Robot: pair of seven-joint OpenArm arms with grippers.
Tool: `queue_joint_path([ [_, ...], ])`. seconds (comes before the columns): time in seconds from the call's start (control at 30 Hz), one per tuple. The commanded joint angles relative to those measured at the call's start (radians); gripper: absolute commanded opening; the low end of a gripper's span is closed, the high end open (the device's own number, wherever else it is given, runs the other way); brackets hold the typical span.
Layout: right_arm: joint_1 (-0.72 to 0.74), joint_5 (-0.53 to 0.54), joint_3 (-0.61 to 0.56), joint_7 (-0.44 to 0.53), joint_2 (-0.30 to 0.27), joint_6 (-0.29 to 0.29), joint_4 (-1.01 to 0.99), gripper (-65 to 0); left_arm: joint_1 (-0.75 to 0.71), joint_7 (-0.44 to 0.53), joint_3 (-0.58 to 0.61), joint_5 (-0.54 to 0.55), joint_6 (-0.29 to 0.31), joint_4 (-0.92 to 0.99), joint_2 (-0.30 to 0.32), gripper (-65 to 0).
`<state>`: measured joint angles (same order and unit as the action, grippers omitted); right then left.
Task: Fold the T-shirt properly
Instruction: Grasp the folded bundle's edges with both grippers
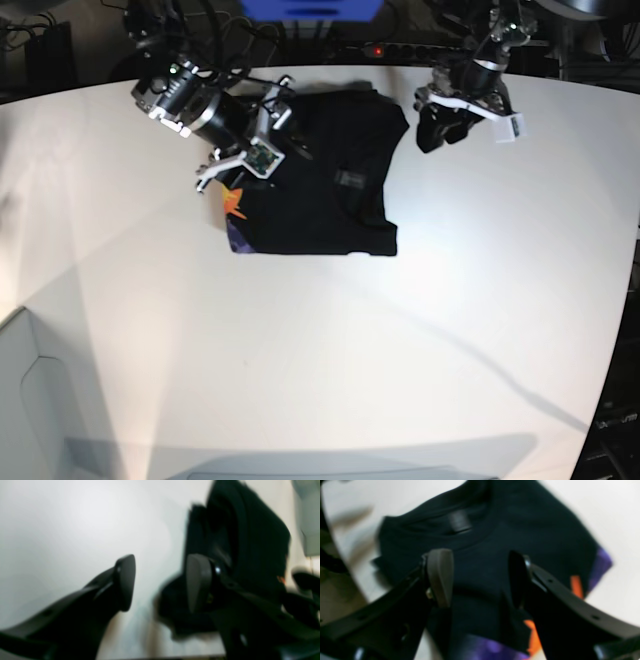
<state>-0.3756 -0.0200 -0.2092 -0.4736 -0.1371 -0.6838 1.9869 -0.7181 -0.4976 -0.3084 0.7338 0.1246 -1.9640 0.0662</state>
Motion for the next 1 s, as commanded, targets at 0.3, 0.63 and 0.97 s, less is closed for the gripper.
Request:
queue_joint_path([
  [0.3, -0.004, 0.018, 0.0, 0.025, 0.003, -0.014, 0.001, -29.5, -0.002, 0.021, 0.07, 0.003, 0.01, 0.018, 0.008, -18.3],
  [0.63, 0.013, 0.016, 0.014, 0.022, 0.003, -0.014, -0.015, -29.6, 0.056, 0.021, 0.191, 0.003, 0.013, 0.127, 0.013, -20.0],
  [0.97, 0.01, 0.016, 0.161, 0.019, 0.004, -0.014, -0.048, -29.5, 0.07, 0.021, 0.252, 0.002, 0.014, 0.147, 0.017, -23.6],
])
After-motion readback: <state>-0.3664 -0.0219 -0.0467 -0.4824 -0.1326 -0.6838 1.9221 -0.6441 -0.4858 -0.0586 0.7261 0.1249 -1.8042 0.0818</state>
